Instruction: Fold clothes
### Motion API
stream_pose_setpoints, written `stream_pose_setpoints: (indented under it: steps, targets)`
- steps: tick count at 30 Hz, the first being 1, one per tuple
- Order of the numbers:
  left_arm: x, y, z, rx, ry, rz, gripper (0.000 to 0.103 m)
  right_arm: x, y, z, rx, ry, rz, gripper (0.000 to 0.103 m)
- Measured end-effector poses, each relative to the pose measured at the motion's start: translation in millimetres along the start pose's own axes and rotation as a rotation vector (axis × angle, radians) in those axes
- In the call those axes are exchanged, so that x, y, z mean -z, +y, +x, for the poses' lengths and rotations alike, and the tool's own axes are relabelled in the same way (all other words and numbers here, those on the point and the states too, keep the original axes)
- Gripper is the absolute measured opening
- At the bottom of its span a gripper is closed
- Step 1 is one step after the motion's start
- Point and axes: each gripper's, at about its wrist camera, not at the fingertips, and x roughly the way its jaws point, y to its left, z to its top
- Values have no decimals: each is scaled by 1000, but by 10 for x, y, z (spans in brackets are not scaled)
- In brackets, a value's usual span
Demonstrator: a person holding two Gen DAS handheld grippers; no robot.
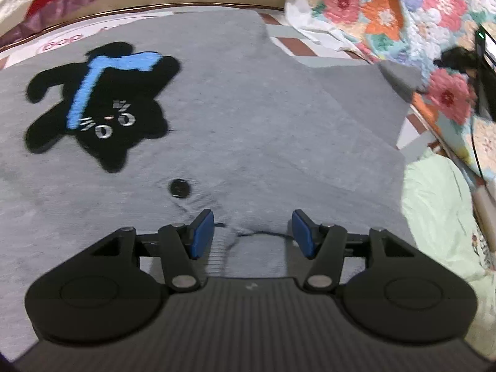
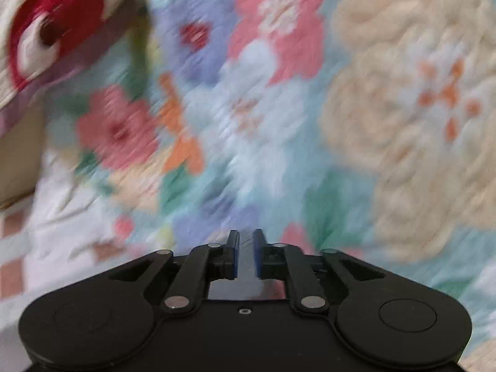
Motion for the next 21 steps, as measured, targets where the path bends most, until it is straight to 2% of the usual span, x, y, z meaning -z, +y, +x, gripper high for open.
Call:
stream_pose_setpoints:
  steps: [1, 4, 6, 11, 14, 17, 19, 21]
  targets:
    - [-12, 42, -32, -5, -6, -13, 55, 60, 35, -20, -43, 18, -14, 16]
    - [-58, 199, -191, -32, -32, -40, 55, 218, 363, -181, -212, 58, -73, 30]
    - [-70, 347, -331, -89, -38, -69, 57, 332, 638, -321, -329, 86, -110, 40]
    - [220, 811, -745, -167, -18, -262, 58, 790, 1315, -817, -703, 232, -145, 46]
    - [436, 1070, -977, -201, 11, -388, 58, 1200, 1505, -1142, -836, 331, -148, 46]
    - [727, 1164, -1077, -208, 126, -502, 58, 1590, 1615, -1446, -939, 453, -146, 46]
    - [891, 1087, -1145, -156, 150, -542, 58, 1764, 1652, -1616, -992, 509, -176, 48]
    - [1017, 999, -1171, -78, 163, -580, 62, 1955, 1693, -1833, -1025, 561, -236, 55]
